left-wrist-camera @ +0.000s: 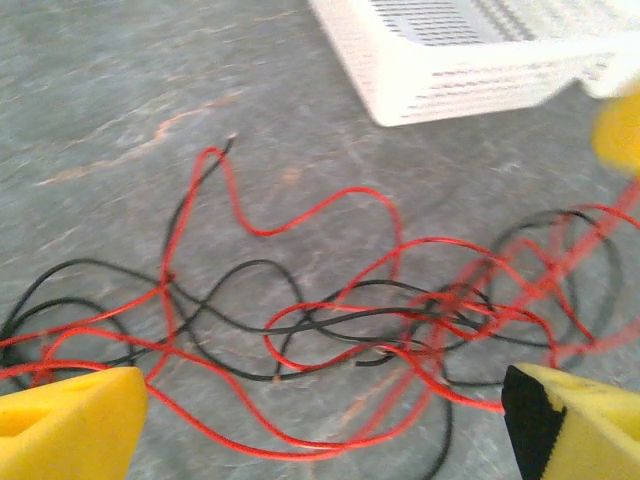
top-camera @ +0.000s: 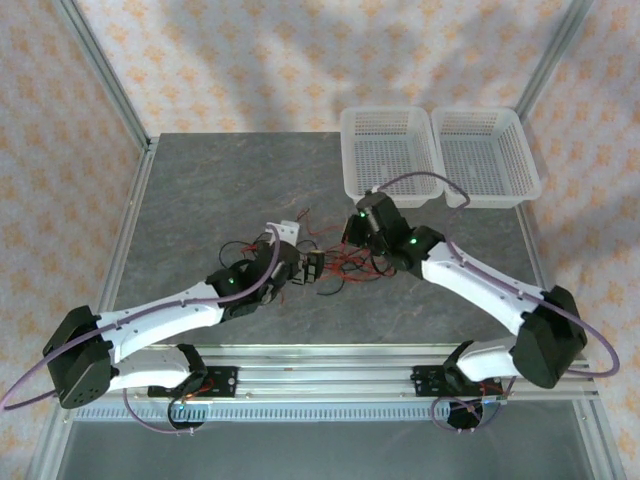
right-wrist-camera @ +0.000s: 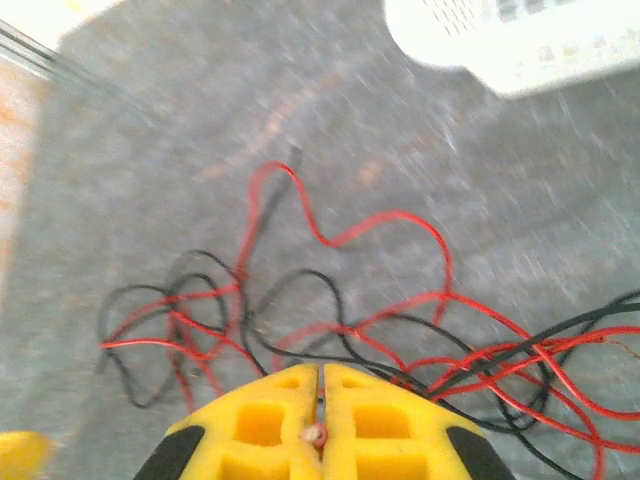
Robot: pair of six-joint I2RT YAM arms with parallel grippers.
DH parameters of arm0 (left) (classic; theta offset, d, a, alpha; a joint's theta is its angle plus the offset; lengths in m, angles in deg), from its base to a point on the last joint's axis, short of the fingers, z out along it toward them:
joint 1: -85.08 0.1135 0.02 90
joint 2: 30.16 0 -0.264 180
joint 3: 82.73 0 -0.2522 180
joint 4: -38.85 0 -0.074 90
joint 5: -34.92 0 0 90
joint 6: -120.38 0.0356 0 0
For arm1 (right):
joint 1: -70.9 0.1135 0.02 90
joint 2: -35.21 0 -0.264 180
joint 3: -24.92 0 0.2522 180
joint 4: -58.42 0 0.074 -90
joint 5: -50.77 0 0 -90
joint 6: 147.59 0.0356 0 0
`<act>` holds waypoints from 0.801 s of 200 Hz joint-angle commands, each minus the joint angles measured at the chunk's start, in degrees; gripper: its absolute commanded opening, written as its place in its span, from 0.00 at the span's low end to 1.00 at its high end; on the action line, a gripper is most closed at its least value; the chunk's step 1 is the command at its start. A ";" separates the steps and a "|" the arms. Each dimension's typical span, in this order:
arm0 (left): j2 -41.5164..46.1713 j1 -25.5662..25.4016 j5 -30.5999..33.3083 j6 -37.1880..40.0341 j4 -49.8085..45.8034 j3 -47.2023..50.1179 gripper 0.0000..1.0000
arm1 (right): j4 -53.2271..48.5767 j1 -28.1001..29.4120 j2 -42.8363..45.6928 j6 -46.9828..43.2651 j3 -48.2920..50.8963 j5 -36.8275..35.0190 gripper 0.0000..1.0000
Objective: Untangle the cables
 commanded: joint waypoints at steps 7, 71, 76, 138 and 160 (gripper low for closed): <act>-1.35 -3.48 2.99 9.62 10.85 0.13 0.93 | -4.62 -0.39 2.06 -3.19 -3.90 -0.43 0.00; -14.10 -5.57 8.48 15.37 19.53 -5.28 0.94 | -6.91 -0.56 3.20 -4.61 -10.34 0.67 0.00; -15.02 -5.53 9.47 15.34 20.80 -5.31 0.93 | -7.38 -0.57 3.29 -4.84 -11.08 0.45 0.00; -24.57 -4.96 22.26 12.95 27.10 -7.09 0.90 | -13.29 -0.65 5.62 -7.81 -22.17 -2.54 0.00; -27.55 -3.48 24.59 8.55 23.08 -8.18 0.89 | -15.65 -0.65 6.29 -9.52 -27.07 -4.23 0.00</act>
